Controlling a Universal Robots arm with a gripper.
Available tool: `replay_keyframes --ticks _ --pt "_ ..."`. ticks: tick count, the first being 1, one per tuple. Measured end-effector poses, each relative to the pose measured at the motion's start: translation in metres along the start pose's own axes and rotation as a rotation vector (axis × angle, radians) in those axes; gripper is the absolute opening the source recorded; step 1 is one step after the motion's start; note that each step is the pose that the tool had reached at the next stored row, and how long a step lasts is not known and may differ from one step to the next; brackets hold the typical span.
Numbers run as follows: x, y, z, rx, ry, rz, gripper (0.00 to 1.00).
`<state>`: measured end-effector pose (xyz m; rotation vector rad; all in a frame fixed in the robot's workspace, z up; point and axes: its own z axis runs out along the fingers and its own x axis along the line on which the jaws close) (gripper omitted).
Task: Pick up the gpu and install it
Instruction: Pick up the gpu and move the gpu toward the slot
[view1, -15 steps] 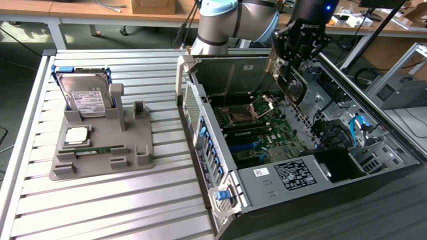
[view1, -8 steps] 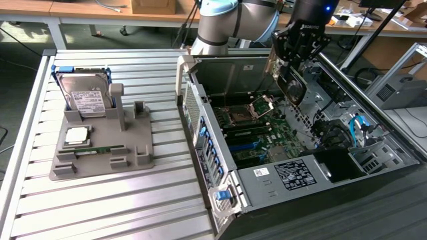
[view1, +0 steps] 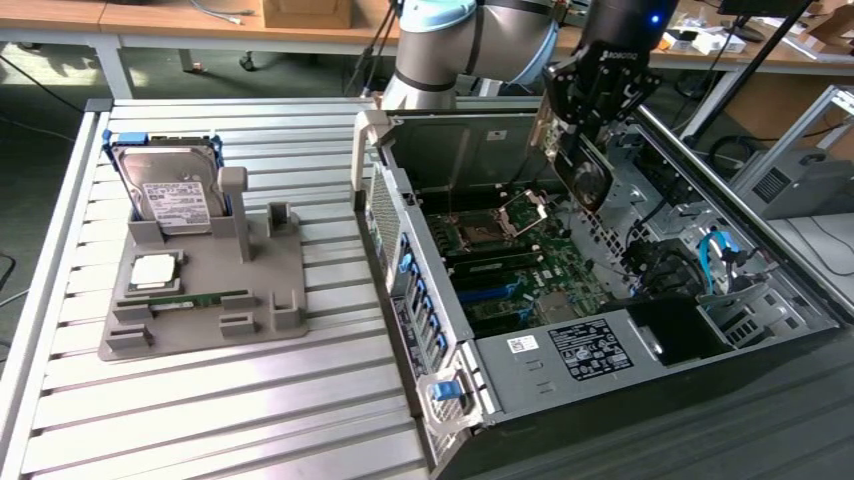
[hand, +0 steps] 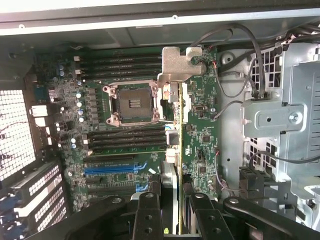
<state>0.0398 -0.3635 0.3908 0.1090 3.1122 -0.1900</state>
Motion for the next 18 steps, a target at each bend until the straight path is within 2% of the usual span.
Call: replay_keyframes --ticks 18 --pt "-0.0002 0.0004 0.0032 0.0 0.0 0.0 0.27"
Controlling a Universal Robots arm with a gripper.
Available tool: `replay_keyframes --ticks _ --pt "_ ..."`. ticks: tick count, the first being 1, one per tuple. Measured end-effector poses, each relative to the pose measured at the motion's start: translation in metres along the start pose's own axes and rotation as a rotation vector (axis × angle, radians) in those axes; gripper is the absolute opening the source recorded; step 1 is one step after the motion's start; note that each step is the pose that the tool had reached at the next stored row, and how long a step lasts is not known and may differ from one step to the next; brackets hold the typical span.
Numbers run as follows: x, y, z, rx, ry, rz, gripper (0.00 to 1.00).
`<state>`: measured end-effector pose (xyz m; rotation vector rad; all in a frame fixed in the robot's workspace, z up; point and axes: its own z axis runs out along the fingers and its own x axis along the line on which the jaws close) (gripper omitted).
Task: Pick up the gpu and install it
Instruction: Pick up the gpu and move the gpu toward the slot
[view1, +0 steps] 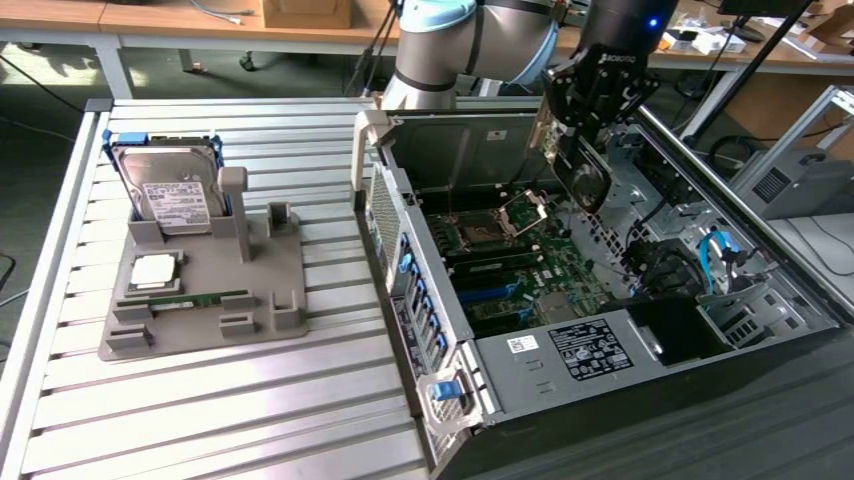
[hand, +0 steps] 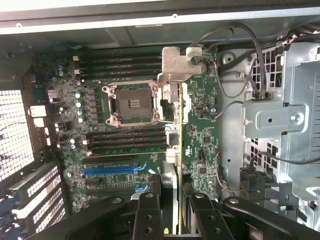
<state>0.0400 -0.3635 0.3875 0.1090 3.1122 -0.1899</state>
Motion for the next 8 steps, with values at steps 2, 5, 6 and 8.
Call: replay_keyframes --ticks 2,5,6,8 --pt "0.0 0.0 0.0004 0.0 0.0 0.0 0.27" --pt "0.0 0.0002 0.0012 0.0 0.0 0.0 0.27" --pt "0.0001 0.0003 0.0022 0.0 0.0 0.0 0.27" --pt "0.0001 0.0004 0.0032 0.0 0.0 0.0 0.27"
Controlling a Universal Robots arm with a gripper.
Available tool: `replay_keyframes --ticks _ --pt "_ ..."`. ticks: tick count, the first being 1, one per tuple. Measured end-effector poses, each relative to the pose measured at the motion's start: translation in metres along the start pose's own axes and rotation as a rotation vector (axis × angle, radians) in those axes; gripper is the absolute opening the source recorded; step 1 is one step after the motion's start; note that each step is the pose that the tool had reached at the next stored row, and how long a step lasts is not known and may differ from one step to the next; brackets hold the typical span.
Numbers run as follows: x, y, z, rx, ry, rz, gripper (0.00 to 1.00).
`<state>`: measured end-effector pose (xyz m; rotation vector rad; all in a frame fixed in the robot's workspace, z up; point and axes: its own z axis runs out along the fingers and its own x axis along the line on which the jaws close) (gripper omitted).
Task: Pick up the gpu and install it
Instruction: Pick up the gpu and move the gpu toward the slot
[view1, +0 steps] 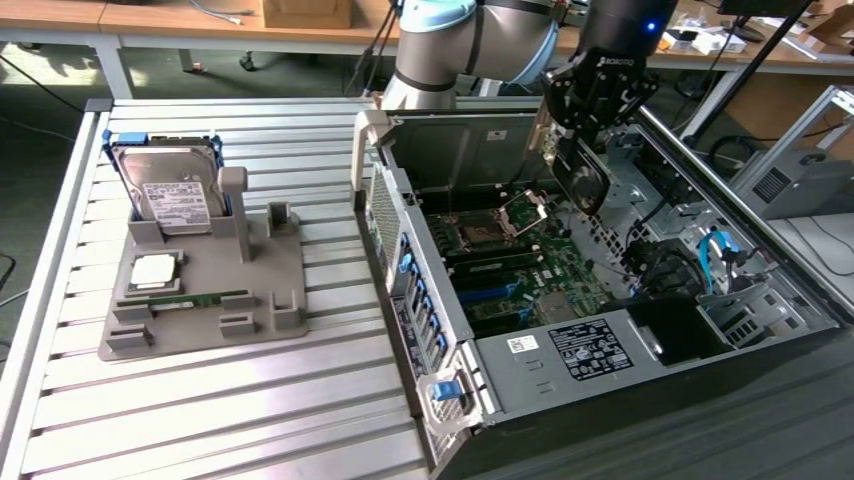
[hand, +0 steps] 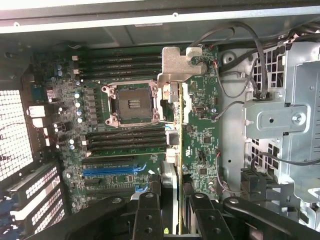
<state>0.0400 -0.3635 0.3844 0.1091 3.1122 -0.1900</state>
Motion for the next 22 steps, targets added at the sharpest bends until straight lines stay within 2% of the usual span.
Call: replay_keyframes --ticks 22 --pt "0.0002 0.0008 0.007 0.0 0.0 0.0 0.27"
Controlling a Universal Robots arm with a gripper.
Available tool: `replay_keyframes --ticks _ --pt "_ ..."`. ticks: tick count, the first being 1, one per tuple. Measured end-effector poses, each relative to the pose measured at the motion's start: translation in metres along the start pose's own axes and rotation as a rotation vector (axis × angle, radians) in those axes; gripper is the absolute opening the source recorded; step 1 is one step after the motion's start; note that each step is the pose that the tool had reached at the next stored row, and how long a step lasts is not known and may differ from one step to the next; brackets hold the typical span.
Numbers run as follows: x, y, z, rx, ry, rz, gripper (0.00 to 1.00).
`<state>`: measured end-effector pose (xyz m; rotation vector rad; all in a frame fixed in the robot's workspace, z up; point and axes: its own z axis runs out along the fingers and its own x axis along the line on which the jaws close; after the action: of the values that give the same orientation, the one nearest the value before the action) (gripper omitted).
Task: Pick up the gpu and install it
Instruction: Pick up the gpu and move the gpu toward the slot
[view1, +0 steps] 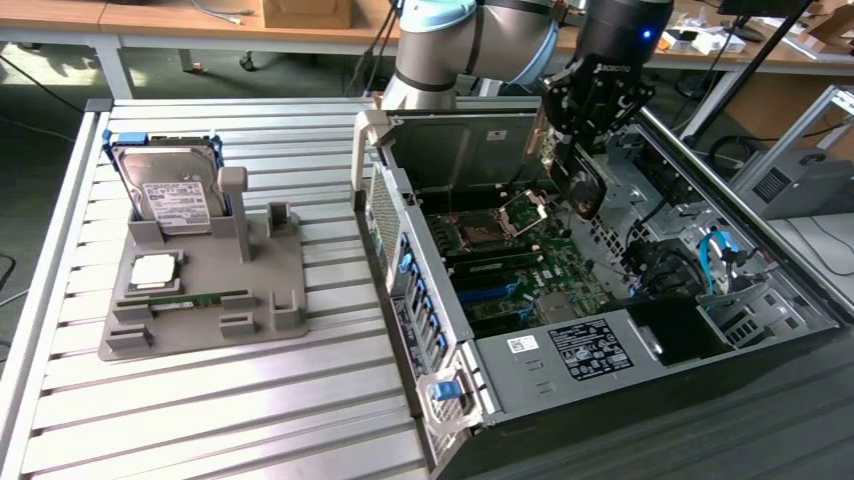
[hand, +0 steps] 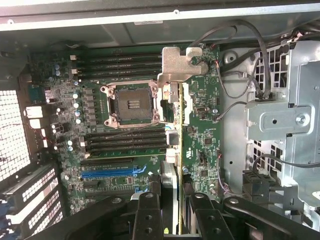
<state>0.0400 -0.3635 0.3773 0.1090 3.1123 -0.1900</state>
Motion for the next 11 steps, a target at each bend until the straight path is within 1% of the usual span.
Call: replay_keyframes --ticks 11 --pt "0.0001 0.0004 0.0031 0.0 0.0 0.0 0.27"
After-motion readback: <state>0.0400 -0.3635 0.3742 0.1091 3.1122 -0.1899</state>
